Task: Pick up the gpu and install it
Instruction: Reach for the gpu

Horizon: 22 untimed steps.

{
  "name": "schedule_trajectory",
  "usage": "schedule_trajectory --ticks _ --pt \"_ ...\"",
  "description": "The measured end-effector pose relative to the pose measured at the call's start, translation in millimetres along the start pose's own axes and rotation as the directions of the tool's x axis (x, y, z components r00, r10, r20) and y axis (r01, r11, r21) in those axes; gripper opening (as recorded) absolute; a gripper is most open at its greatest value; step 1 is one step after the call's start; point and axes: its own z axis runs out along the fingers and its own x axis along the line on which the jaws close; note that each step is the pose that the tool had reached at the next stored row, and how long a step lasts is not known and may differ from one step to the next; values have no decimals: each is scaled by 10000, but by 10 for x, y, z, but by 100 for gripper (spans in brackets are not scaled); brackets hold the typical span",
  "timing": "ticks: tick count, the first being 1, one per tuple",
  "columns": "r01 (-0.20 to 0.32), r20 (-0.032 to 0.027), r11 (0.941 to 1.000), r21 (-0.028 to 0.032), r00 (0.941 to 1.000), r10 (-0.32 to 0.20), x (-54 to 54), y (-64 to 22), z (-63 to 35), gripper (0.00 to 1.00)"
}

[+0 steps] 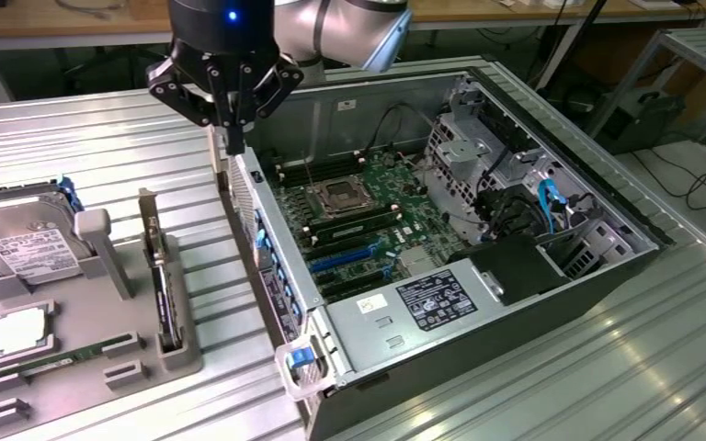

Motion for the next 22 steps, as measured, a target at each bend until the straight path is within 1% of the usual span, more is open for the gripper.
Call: schedule_trajectory --ticks 7,22 --pt "80 -5 10000 -2 10000 -80 89 -20 -1 11" --pt "178 -13 9998 -4 9998 -178 236 -45 -3 11"
